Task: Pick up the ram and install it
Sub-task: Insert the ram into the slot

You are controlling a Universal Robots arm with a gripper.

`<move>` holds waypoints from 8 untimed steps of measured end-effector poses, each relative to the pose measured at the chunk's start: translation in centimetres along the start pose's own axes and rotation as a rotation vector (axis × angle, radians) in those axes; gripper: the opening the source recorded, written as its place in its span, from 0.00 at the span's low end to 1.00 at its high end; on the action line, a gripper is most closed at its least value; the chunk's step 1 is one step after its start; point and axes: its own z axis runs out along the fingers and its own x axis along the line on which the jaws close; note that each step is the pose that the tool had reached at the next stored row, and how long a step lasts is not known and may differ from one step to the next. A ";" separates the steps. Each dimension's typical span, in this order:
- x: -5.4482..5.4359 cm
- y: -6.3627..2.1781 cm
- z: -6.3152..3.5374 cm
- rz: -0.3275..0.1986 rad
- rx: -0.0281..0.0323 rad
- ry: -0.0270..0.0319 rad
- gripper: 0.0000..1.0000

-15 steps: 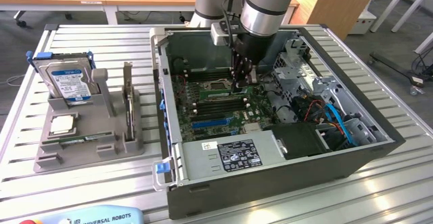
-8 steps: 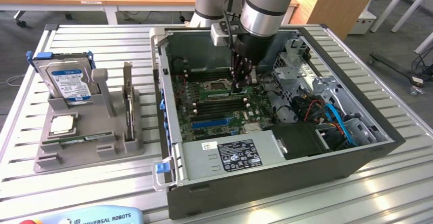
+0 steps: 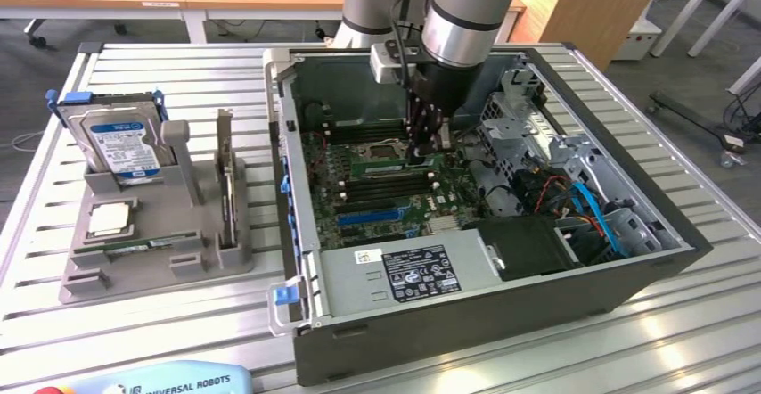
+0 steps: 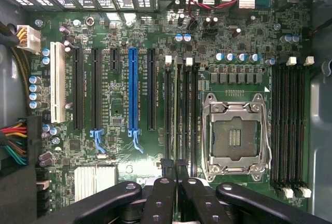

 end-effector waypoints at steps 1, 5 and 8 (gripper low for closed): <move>0.0 0.00 0.01 0.000 0.0001 -0.0003 0.12; 0.0 -0.01 0.07 0.000 0.0003 -0.0006 0.12; 0.0 -0.01 0.21 0.000 0.0001 -0.0003 0.12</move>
